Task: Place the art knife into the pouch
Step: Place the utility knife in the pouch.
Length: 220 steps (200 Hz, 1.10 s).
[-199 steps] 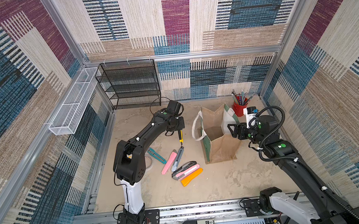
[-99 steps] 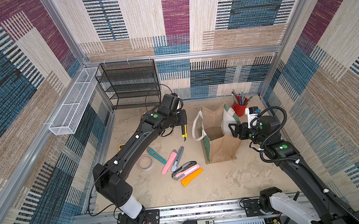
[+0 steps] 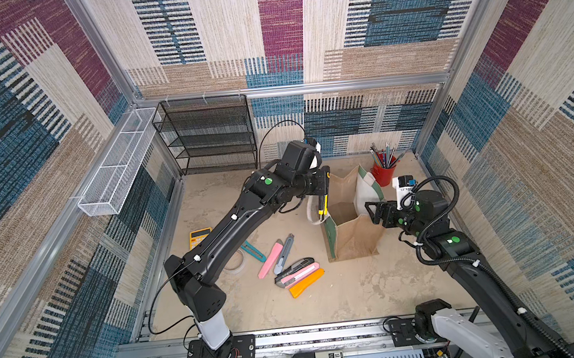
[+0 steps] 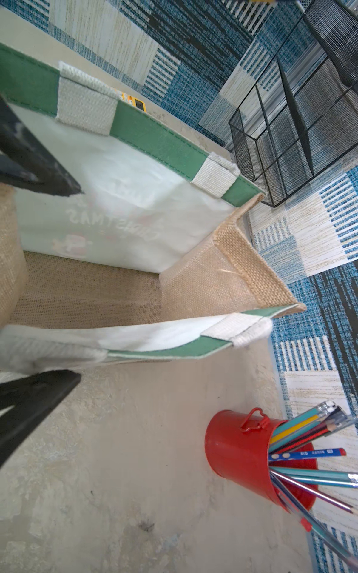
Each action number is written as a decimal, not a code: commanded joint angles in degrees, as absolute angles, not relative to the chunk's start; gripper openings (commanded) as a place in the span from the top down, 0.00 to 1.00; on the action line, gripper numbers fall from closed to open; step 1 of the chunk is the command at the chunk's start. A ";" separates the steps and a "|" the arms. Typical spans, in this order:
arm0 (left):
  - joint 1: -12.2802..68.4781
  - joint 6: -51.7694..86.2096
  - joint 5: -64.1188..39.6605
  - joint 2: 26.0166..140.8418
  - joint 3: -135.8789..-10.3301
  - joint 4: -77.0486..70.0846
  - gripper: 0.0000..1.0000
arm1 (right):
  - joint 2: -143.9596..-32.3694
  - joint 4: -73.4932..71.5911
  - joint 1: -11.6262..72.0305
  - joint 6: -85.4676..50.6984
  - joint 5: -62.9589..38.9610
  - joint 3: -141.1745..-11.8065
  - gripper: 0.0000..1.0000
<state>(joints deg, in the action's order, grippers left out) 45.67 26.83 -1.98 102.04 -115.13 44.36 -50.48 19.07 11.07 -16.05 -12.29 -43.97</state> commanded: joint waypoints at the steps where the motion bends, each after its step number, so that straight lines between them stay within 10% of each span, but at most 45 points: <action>1: 46.83 25.09 -3.94 104.85 -118.37 45.02 1.00 | -49.69 16.63 11.16 -17.33 -13.35 -43.45 0.12; 126: 47.20 23.30 -2.78 123.30 -134.85 50.89 1.00 | -47.55 17.75 11.16 -17.25 -13.76 -42.63 0.12; 174: 47.20 21.39 -2.25 122.38 -134.66 51.24 0.45 | -47.48 18.97 11.12 -17.17 -13.80 -43.32 0.12; 220: 47.11 17.88 -0.48 119.52 -133.41 51.24 0.25 | -47.55 19.69 11.16 -16.57 -15.09 -44.00 0.12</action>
